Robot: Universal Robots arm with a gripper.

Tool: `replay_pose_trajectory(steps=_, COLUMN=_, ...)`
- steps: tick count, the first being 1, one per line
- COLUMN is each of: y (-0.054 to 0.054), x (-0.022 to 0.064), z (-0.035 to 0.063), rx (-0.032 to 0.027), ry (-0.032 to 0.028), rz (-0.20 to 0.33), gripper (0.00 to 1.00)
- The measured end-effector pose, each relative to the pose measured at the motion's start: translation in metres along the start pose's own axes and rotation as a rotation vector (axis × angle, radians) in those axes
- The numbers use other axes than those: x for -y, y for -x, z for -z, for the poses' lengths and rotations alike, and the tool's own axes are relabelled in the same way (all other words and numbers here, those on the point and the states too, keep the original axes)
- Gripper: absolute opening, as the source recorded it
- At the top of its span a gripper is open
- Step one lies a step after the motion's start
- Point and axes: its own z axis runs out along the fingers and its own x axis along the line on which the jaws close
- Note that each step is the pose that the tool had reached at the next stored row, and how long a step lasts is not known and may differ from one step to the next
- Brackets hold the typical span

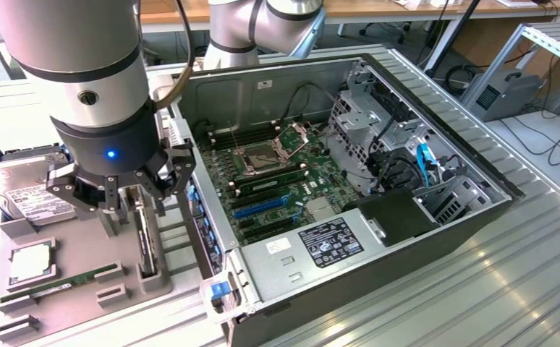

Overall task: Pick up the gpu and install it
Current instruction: 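Pick up the gpu and move the gpu toward the slot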

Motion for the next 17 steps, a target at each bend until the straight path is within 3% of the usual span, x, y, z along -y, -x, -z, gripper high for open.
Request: replay_pose_trajectory(steps=17, y=-0.0002, x=0.0002, z=-0.0046, rx=0.0000, ry=0.0001, rz=0.000, gripper=0.48)
